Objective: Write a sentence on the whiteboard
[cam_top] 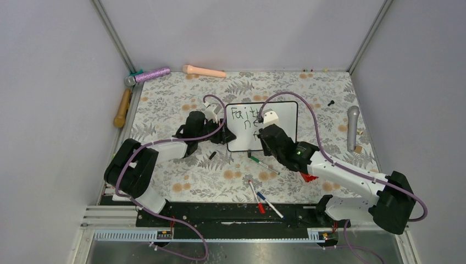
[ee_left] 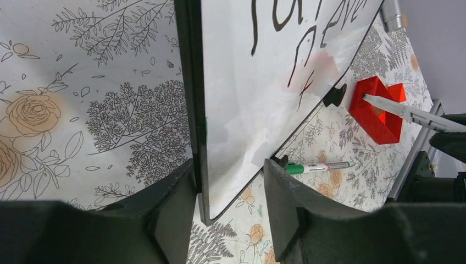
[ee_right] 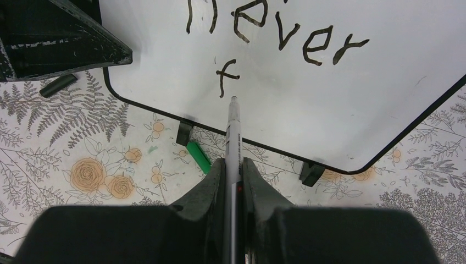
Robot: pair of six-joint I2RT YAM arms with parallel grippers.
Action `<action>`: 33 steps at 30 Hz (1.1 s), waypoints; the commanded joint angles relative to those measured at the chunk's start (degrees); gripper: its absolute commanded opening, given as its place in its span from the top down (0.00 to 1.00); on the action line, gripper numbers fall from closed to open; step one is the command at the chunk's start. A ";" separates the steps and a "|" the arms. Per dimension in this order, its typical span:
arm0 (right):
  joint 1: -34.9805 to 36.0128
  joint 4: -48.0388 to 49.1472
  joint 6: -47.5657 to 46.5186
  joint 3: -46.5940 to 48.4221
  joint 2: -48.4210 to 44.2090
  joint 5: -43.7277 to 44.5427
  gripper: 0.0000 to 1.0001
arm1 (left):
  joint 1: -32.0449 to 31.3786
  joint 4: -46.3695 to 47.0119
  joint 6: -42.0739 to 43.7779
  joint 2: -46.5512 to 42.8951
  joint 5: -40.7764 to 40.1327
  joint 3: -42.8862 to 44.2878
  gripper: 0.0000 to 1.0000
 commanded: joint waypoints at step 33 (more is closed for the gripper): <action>-0.03 -0.31 0.87 5.87 8.87 6.93 1.00 | -0.09 1.05 0.72 -0.44 0.47 1.22 0.64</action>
